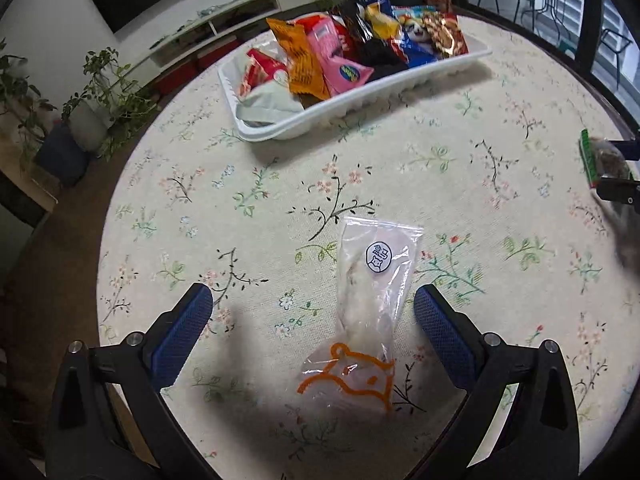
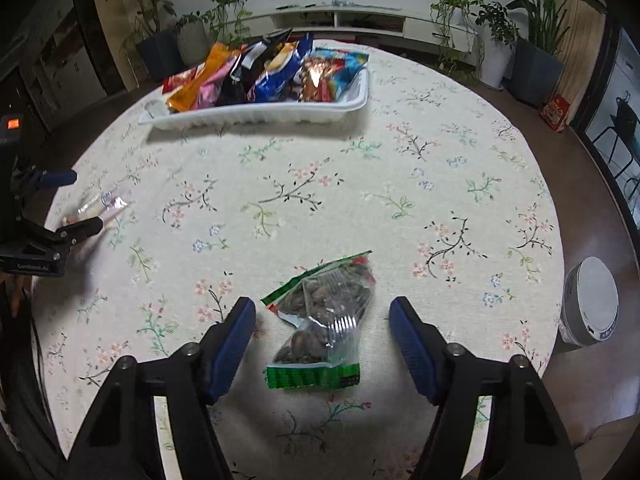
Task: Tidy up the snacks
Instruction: 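Grasp the clear orange-printed bag with the left tool while the right tool grasps the green-topped nut bag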
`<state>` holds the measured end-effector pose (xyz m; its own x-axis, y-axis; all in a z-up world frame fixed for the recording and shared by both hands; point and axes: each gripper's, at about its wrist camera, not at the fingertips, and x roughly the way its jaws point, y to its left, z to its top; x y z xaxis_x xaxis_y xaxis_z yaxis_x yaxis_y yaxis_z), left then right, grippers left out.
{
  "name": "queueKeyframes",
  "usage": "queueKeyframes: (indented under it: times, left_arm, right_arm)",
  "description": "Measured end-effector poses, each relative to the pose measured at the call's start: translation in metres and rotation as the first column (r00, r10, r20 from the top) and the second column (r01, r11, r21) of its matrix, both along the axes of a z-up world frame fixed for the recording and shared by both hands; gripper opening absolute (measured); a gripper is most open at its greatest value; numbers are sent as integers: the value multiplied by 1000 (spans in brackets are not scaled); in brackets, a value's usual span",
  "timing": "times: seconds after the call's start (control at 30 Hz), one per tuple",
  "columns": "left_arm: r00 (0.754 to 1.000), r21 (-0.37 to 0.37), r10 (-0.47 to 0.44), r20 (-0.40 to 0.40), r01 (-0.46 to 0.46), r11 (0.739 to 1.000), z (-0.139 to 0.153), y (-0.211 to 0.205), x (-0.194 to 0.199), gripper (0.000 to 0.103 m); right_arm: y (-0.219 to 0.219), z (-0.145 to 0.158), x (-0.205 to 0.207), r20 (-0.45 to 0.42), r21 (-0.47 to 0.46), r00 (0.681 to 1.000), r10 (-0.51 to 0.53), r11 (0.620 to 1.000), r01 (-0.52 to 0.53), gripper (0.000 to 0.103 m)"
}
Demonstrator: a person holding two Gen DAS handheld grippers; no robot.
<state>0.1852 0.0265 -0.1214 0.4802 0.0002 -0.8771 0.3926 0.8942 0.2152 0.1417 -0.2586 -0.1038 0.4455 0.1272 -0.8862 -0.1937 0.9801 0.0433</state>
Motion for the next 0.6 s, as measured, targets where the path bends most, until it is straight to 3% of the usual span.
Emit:
queueKeyframes:
  times: [0.27, 0.4, 0.6]
  left_arm:
    - [1000, -43, 5, -23, -6, 999, -3, 4, 15, 97]
    - [999, -93, 4, -46, -8, 996, -1, 1, 14, 76]
    - [998, -131, -14, -63, 5, 991, -1, -8, 13, 43]
  right_arm:
    - [5, -4, 5, -10, -17, 1000, 24, 1000, -24, 66]
    - [5, -3, 6, -14, -16, 1000, 24, 1000, -24, 63]
    - [4, -2, 6, -19, -16, 1000, 24, 1000, -25, 51]
